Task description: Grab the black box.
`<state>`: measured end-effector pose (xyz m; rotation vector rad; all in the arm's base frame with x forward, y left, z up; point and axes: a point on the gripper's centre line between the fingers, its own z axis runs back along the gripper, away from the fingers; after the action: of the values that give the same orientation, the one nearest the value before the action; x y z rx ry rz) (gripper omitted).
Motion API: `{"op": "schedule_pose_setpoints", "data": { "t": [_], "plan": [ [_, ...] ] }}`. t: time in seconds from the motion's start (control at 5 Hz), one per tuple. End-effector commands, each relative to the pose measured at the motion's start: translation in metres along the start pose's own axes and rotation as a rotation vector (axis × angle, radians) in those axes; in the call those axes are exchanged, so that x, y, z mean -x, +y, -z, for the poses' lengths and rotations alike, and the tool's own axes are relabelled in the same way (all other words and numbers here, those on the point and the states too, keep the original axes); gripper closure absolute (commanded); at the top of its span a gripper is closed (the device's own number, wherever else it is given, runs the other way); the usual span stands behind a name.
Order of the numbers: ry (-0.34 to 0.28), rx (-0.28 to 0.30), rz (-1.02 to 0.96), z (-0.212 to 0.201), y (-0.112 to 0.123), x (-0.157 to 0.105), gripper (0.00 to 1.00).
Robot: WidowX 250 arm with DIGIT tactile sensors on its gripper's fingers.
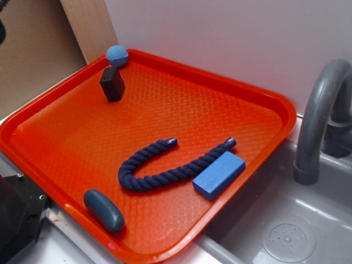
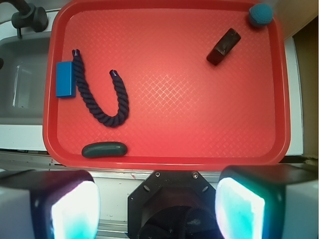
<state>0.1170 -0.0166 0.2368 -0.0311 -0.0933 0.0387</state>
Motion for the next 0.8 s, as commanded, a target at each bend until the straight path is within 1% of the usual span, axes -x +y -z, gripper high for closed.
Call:
{"op": "schedule_pose_setpoints", "data": {
  "t": [0.0, 0.2, 0.4, 0.6],
  "plan": [
    [0.000, 0.000, 0.000, 0.000, 0.000, 0.000, 0.00],
    [0.058, -0.026, -0.250, 0.027, 0.029, -0.033, 0.00],
    [0.026, -0.078, -0.459, 0.051, 0.057, -0.055, 0.00],
    [-0.012, -0.095, -0.593, 0.082, 0.087, -0.074, 0.00]
  ]
}}
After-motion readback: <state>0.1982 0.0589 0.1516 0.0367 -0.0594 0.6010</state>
